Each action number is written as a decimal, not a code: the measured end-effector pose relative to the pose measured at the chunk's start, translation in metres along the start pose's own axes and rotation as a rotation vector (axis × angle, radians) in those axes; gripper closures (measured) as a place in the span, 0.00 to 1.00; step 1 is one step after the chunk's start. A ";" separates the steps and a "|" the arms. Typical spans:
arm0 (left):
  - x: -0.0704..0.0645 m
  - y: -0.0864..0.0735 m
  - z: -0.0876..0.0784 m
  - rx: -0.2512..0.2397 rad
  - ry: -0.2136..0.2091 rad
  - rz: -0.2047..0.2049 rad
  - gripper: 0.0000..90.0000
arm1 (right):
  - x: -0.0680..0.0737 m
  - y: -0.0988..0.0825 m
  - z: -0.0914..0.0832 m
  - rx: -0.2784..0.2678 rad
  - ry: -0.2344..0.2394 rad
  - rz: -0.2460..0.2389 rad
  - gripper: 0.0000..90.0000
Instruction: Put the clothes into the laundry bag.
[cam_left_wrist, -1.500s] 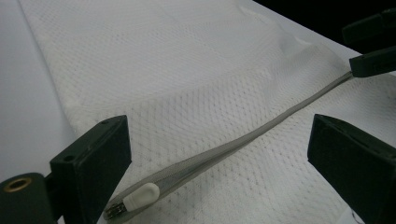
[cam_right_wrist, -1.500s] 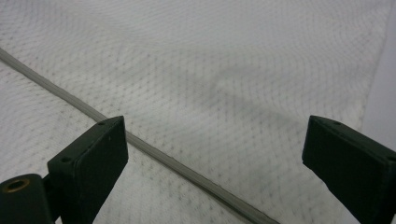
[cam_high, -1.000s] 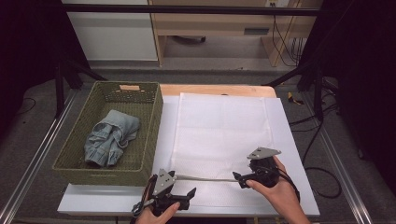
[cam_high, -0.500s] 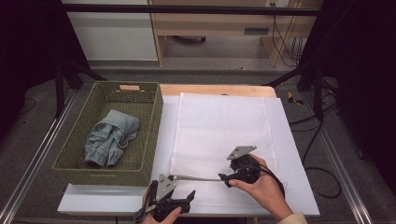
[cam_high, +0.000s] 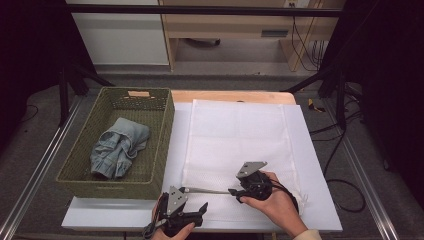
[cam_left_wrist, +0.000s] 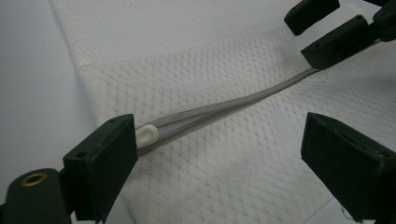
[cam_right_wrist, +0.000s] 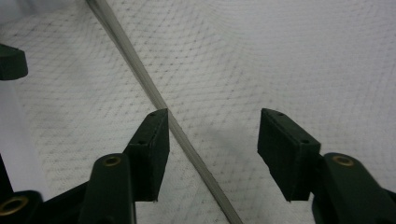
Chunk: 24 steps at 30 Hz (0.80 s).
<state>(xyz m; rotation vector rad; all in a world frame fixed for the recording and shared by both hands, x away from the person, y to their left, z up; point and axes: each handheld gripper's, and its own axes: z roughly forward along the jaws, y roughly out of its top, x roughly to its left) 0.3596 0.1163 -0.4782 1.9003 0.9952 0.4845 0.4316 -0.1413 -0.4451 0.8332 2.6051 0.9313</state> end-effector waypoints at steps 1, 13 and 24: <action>0.000 0.000 0.000 -0.005 0.001 -0.003 0.12 | 0.001 0.000 0.001 0.004 -0.006 -0.009 0.55; 0.001 0.001 -0.001 0.001 0.007 0.003 0.13 | 0.000 -0.002 0.018 0.014 0.037 -0.006 0.66; 0.002 0.002 -0.002 -0.001 0.007 0.009 0.14 | -0.008 -0.005 0.026 0.042 0.080 0.045 0.66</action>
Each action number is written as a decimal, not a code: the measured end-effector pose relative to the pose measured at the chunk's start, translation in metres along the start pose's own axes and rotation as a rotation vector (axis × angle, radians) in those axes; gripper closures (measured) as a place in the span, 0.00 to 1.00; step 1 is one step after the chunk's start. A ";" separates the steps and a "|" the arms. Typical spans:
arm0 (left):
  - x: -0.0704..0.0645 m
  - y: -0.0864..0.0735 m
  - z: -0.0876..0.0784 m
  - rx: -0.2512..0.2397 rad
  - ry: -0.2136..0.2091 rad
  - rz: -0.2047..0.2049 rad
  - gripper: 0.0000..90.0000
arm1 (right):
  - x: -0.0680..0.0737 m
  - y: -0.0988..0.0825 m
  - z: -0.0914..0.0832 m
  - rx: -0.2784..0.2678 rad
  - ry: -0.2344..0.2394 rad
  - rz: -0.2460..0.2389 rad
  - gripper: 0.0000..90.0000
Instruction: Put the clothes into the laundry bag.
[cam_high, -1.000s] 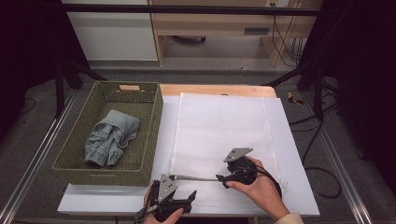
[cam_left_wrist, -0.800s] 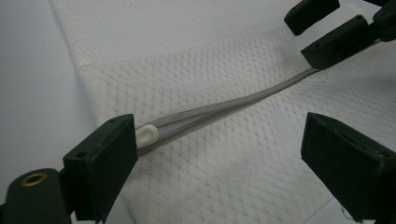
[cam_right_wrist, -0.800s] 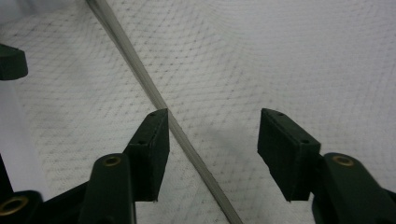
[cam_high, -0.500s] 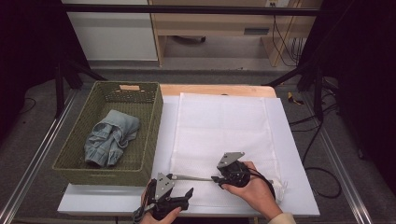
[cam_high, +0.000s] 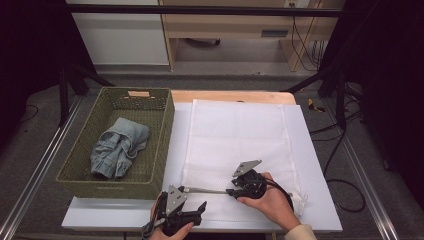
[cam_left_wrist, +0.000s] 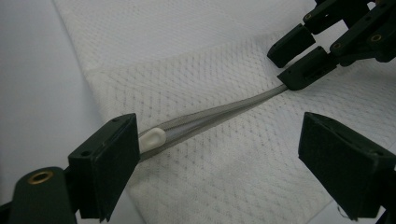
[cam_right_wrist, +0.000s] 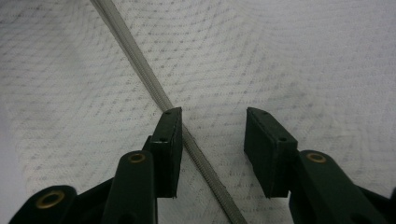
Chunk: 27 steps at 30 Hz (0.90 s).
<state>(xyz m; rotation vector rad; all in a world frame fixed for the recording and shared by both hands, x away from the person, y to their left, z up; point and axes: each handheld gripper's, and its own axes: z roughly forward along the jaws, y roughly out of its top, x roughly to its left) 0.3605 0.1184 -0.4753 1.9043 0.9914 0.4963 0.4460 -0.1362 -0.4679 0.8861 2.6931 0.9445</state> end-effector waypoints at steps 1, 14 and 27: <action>0.000 0.000 0.000 0.002 -0.001 0.000 0.14 | -0.001 0.000 0.000 -0.001 0.000 0.000 0.69; -0.001 0.000 0.000 0.009 -0.006 0.005 0.14 | -0.006 0.001 -0.005 -0.012 0.009 0.032 0.98; 0.001 0.001 -0.002 0.023 0.029 0.004 0.14 | -0.008 0.017 -0.025 -0.079 -0.010 0.025 0.99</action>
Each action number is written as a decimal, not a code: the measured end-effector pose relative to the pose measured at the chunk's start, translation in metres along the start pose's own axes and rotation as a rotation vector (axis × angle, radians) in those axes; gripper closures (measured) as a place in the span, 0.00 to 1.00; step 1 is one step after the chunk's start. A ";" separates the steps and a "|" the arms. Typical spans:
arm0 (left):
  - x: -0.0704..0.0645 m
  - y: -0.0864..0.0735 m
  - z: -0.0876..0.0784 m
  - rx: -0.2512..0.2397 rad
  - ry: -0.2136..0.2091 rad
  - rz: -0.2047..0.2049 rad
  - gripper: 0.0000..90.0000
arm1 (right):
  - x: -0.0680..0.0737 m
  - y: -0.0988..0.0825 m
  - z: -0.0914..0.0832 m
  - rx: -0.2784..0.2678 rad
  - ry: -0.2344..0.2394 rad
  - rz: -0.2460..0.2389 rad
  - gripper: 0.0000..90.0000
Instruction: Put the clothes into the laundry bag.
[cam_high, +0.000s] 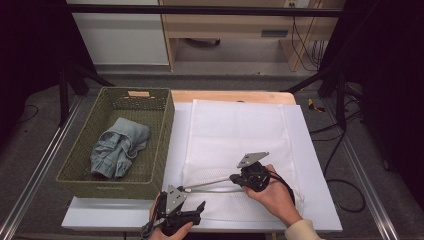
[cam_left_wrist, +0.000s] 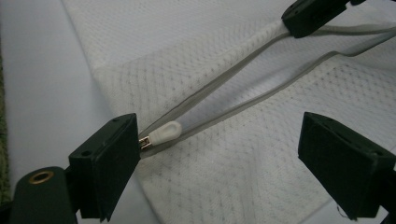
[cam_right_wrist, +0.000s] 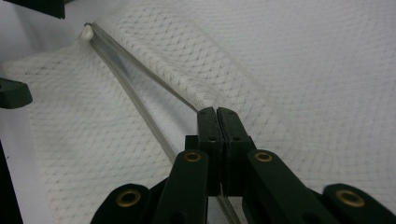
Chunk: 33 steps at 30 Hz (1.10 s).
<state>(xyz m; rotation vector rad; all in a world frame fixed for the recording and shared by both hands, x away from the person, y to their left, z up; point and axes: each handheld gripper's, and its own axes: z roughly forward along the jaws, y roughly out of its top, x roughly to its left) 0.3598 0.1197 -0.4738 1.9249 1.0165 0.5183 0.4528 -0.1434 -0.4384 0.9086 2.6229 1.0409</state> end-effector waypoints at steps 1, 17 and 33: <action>0.000 0.000 0.000 0.002 0.003 0.001 0.14 | -0.001 0.001 -0.001 -0.003 -0.003 0.000 0.99; 0.002 0.001 -0.002 -0.005 0.018 -0.002 0.14 | -0.003 0.030 -0.030 -0.047 -0.033 -0.021 1.00; 0.001 0.001 -0.002 0.004 0.008 0.000 0.14 | -0.004 0.035 -0.038 -0.080 -0.040 -0.013 1.00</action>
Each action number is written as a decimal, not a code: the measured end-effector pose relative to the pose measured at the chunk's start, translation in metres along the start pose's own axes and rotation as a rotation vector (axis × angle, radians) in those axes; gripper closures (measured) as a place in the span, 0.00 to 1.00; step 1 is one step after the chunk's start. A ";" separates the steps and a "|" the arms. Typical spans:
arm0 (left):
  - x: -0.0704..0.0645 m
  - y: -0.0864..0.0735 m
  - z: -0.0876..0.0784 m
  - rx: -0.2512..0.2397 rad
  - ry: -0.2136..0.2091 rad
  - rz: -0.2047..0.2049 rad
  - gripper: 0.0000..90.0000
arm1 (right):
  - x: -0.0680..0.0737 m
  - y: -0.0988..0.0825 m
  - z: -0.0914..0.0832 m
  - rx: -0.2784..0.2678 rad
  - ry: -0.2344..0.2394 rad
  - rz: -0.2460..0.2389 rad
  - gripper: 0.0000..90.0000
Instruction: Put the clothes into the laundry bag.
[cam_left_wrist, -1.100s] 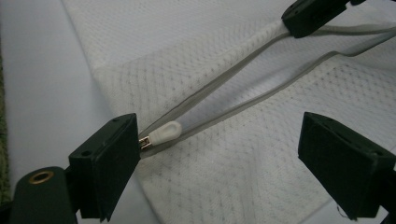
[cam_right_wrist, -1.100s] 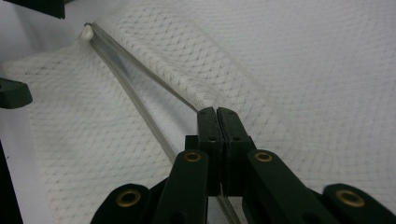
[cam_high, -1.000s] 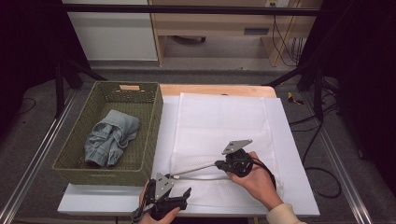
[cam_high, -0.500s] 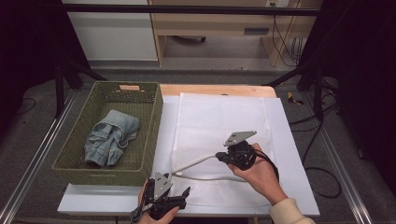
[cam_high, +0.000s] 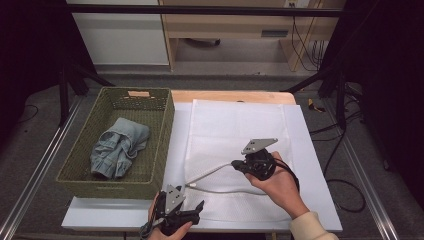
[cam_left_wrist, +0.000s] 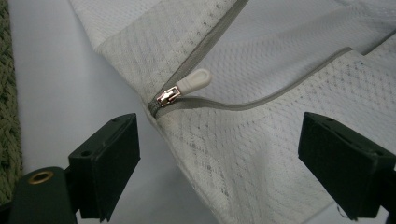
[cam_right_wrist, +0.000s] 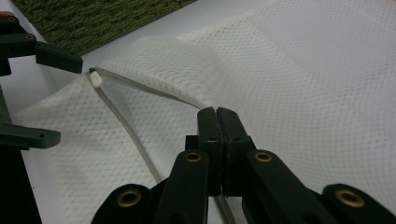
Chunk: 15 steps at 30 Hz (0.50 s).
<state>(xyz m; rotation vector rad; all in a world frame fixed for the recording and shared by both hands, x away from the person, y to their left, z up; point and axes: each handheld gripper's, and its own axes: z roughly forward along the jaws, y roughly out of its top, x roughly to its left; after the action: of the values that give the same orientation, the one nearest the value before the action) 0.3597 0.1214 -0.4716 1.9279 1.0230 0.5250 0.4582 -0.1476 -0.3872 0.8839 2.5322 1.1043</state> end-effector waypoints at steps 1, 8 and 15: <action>0.000 0.000 0.000 0.001 0.000 0.000 0.14 | 0.000 0.000 0.000 -0.002 0.000 0.000 1.00; 0.000 0.002 -0.001 -0.002 -0.002 -0.004 0.14 | 0.000 -0.002 0.002 -0.003 -0.005 -0.001 1.00; 0.000 0.014 -0.006 -0.013 -0.021 0.001 0.13 | 0.001 -0.013 0.006 -0.038 -0.015 0.026 1.00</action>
<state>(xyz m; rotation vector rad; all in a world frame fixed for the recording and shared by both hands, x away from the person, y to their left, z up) 0.3617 0.1206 -0.4568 1.9183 1.0029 0.5099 0.4547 -0.1505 -0.4002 0.9141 2.4853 1.1453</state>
